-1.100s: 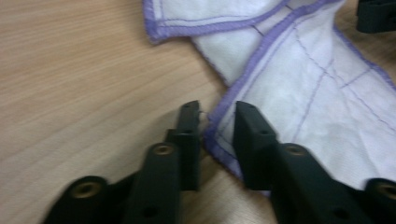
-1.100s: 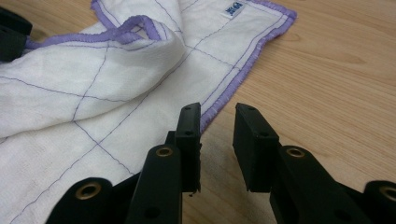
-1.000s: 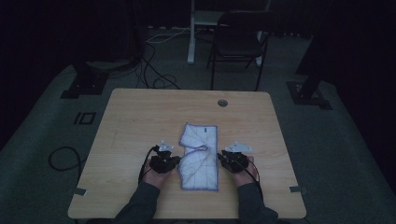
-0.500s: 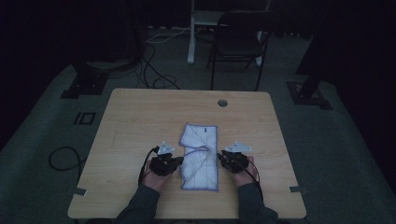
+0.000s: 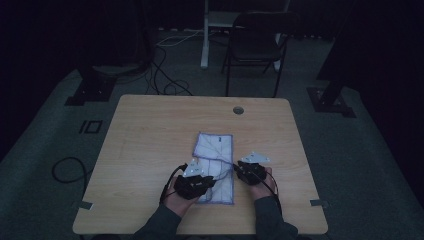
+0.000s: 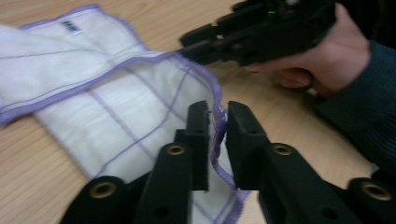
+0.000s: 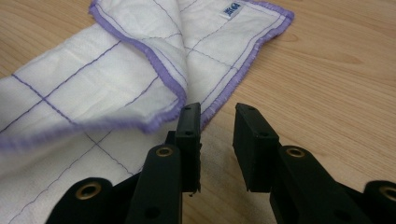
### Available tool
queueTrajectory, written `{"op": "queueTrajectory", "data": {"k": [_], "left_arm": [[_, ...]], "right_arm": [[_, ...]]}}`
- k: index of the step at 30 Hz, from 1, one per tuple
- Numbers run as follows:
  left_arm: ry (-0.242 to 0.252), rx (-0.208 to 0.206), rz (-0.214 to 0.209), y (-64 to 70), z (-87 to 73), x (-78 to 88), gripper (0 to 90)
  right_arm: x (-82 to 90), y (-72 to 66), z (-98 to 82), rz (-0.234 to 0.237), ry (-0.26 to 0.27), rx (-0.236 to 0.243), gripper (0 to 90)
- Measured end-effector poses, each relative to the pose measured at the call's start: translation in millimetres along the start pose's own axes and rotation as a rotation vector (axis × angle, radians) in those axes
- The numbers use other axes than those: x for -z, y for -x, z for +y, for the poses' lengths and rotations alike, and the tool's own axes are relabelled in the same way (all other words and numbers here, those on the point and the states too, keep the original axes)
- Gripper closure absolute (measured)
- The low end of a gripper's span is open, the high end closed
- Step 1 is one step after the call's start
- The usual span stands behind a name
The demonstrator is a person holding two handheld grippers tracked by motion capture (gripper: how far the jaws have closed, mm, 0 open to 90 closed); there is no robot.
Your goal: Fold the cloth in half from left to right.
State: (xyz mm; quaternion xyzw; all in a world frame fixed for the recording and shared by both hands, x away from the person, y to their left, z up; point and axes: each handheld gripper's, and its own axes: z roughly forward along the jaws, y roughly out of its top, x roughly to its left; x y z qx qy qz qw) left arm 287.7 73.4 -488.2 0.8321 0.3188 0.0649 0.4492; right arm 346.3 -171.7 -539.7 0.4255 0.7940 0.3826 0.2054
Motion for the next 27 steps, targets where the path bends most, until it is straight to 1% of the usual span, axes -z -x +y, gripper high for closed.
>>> {"op": "queueTrajectory", "data": {"k": [4,6,7,8,11,14,15,17,21,23,24,27], "left_arm": [[0.003,0.007,-0.01,1.8,-3.5,1.1,70.0],[0.0,-0.001,0.011,2.3,-6.4,2.3,68.8],[-0.01,-0.004,0.019,1.4,-8.2,2.6,68.5],[-0.016,0.0,0.03,0.4,-10.6,2.2,68.5],[-0.04,0.002,0.082,-3.9,-19.6,-0.4,67.8],[-0.061,0.013,0.115,-9.4,-29.2,-2.4,67.1],[-0.068,0.011,0.126,-11.2,-32.0,-2.8,66.7],[-0.077,0.02,0.137,-14.3,-36.9,-3.4,66.5],[-0.085,0.024,0.159,-20.0,-43.1,-4.0,66.2],[-0.087,0.025,0.163,-21.0,-43.7,-4.1,66.0],[-0.089,0.022,0.176,-22.4,-44.4,-4.7,65.8],[-0.089,0.021,0.186,-23.8,-45.7,-5.6,65.7]], "right_arm": [[0.6,0.9,0.0,-0.001,0.002,0.0,72.4],[1.0,1.2,0.0,-0.002,0.003,-0.003,72.4],[1.1,1.2,0.1,-0.002,0.003,-0.005,72.4],[1.1,1.4,0.1,-0.002,0.004,-0.004,72.4],[1.3,1.0,0.5,-0.002,0.008,-0.002,72.4],[1.8,0.4,1.1,-0.001,0.012,-0.003,72.4],[2.0,0.3,1.4,-0.001,0.013,-0.002,72.4],[2.4,-0.1,2.0,-0.001,0.017,0.003,72.4],[3.2,-2.1,4.1,0.002,0.027,0.01,72.4],[3.3,-2.6,4.7,0.002,0.029,0.011,72.4],[3.5,-3.3,6.0,0.007,0.033,0.012,72.4],[3.6,-4.8,8.4,0.012,0.04,0.021,72.4]]}}
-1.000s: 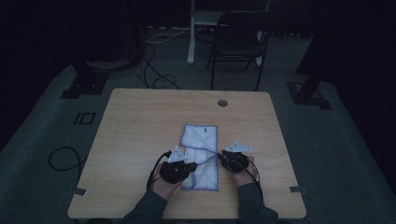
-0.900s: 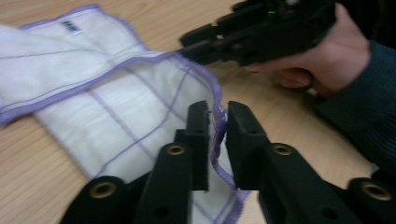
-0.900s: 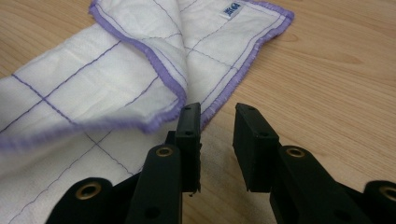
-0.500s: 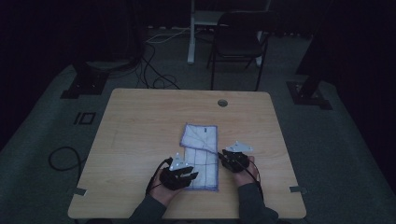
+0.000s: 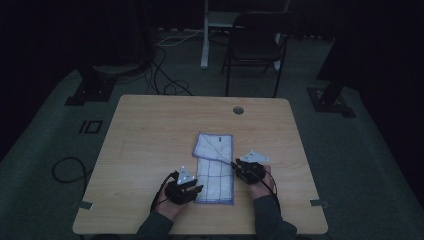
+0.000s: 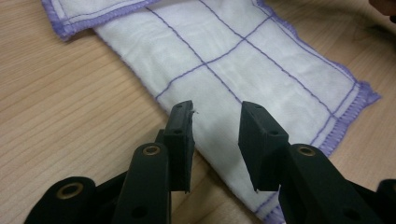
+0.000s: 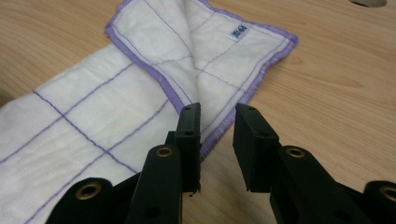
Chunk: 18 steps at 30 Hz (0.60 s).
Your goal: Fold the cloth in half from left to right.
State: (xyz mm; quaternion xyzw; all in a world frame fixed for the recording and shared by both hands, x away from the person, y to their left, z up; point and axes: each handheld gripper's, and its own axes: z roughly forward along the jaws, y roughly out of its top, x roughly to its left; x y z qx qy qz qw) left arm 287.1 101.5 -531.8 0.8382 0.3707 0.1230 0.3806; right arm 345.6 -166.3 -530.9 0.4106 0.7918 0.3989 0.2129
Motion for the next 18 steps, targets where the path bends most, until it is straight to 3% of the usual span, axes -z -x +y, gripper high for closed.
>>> {"op": "queueTrajectory", "data": {"k": [8,18], "left_arm": [[-0.008,0.008,0.002,-2.1,-5.2,-3.5,66.2],[0.004,0.013,-0.001,-2.6,-8.9,-5.1,66.2]], "right_arm": [[-2.4,-7.4,17.5,0.03,0.031,0.041,69.5],[-20.7,-25.0,37.3,0.072,0.047,0.097,68.8]]}}
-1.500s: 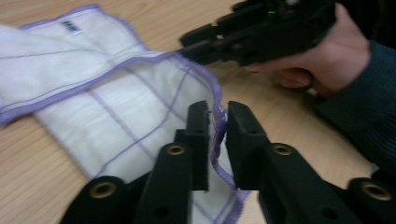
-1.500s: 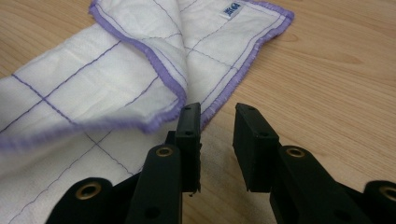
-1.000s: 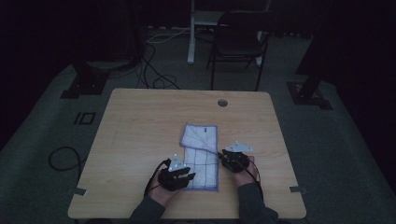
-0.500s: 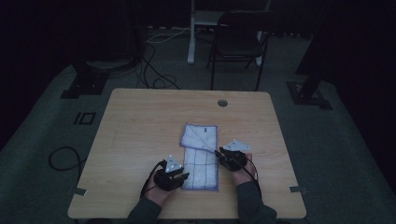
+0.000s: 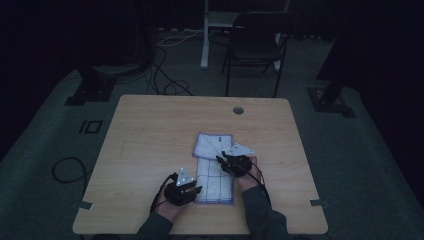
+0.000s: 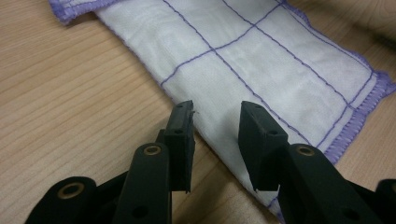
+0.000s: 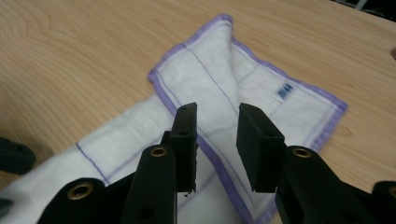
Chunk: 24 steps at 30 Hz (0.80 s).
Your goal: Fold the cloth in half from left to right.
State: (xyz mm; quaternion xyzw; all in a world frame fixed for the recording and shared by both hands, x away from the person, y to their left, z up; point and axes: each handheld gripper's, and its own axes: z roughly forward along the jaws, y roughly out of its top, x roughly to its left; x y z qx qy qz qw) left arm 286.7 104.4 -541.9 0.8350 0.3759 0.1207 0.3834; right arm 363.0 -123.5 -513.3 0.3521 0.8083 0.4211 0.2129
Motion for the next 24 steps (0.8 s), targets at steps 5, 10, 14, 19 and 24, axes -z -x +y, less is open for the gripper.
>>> {"op": "queueTrajectory", "data": {"k": [5,10,14,19,24], "left_arm": [[0.005,0.002,-0.002,-0.7,-1.1,-0.5,65.8],[0.012,0.003,-0.002,-0.7,-2.1,-0.5,65.6],[0.013,0.002,-0.001,-0.6,-2.2,-0.6,65.5],[0.015,0.004,0.0,-0.3,-2.5,-0.6,65.4],[0.016,0.002,0.002,0.0,-2.7,-0.7,65.3]], "right_arm": [[-7.0,-4.8,5.5,0.016,0.004,0.012,69.3],[-15.3,-10.2,11.4,0.038,0.01,0.041,71.4],[-21.0,-13.0,15.0,0.055,0.015,0.047,73.6],[-31.1,-16.7,18.7,0.07,0.003,0.058,76.2],[-43.6,-21.3,23.4,0.081,-0.011,0.077,74.1]]}}
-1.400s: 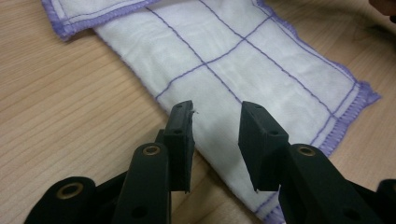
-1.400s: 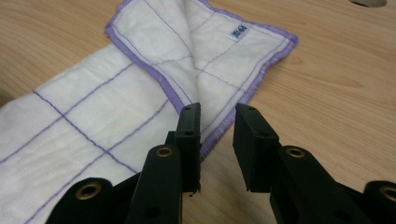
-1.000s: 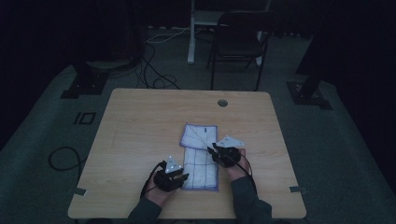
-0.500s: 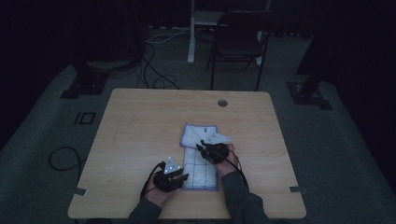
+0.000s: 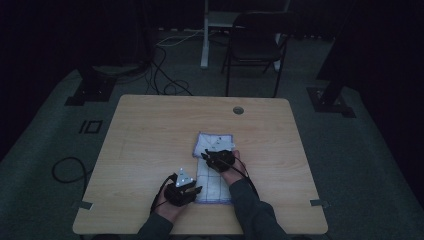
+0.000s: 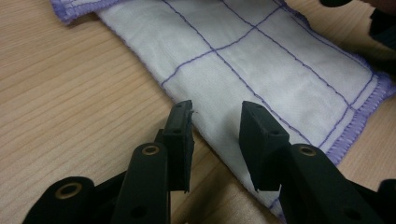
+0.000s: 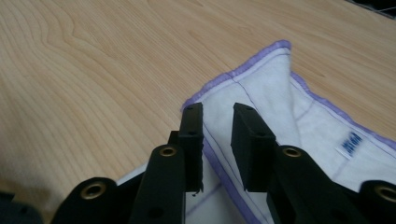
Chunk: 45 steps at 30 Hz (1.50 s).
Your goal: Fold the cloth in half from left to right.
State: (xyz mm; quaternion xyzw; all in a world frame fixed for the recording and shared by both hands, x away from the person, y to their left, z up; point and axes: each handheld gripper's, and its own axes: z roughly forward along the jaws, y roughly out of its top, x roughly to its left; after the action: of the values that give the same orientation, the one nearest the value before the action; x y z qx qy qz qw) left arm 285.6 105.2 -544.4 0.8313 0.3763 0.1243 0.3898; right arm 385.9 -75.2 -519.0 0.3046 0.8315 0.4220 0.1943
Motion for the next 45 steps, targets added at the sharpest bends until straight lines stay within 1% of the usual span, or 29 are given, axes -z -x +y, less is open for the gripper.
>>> {"op": "queueTrajectory", "data": {"k": [1,6,9,12,16,17,21,23,26,29,31,34,37,42,43,45], "left_arm": [[0.0,0.0,0.0,-0.1,0.0,0.0,65.3],[0.002,0.002,-0.001,0.0,-0.2,0.0,65.2],[0.003,0.004,0.0,0.2,-0.3,-0.1,65.2],[0.005,0.005,0.0,0.4,-0.5,-0.1,65.2],[0.005,0.006,0.0,0.5,-0.6,-0.1,65.3],[0.005,0.006,0.0,0.4,-0.6,0.0,65.3],[0.005,0.006,0.0,0.4,-0.7,0.0,65.3],[0.005,0.007,0.0,0.3,-0.7,0.0,65.3],[0.006,0.007,0.001,0.4,-0.8,0.0,65.3],[0.007,0.008,0.0,0.5,-0.9,0.1,65.4],[0.007,0.008,0.0,0.5,-0.9,0.1,65.4],[0.007,0.009,0.001,0.6,-1.0,0.1,65.4],[0.007,0.01,0.001,0.5,-1.1,0.1,65.4],[0.008,0.01,0.002,0.7,-1.1,0.1,65.4],[0.008,0.01,0.002,0.7,-1.1,0.1,65.4],[0.007,0.011,0.002,0.7,-1.2,0.2,65.4]], "right_arm": [[-2.7,-0.9,1.1,0.001,-0.006,-0.004,73.2],[-17.2,-2.5,4.8,-0.003,-0.03,0.013,65.3],[-25.1,-1.5,4.2,-0.007,-0.056,0.019,62.5],[-31.2,-0.5,2.3,-0.018,-0.084,0.032,60.6],[-34.5,1.0,1.0,-0.016,-0.098,0.039,60.7],[-35.5,2.7,1.4,-0.015,-0.104,0.039,66.6],[-34.7,7.2,2.2,-0.019,-0.101,0.028,77.7],[-33.4,9.4,2.7,-0.016,-0.097,0.024,80.4],[-31.2,13.1,4.1,-0.032,-0.088,0.015,82.1],[-28.5,19.7,5.0,-0.047,-0.08,-0.007,83.8],[-26.5,25.3,5.1,-0.058,-0.077,-0.02,84.1],[-23.5,33.7,4.7,-0.069,-0.067,-0.053,84.3],[-20.6,41.7,4.6,-0.082,-0.065,-0.063,84.2],[-15.4,54.2,3.9,-0.103,-0.058,-0.094,84.2],[-15.4,54.2,3.9,-0.103,-0.058,-0.094,84.2],[-12.5,61.3,2.8,-0.12,-0.056,-0.109,84.2]]}}
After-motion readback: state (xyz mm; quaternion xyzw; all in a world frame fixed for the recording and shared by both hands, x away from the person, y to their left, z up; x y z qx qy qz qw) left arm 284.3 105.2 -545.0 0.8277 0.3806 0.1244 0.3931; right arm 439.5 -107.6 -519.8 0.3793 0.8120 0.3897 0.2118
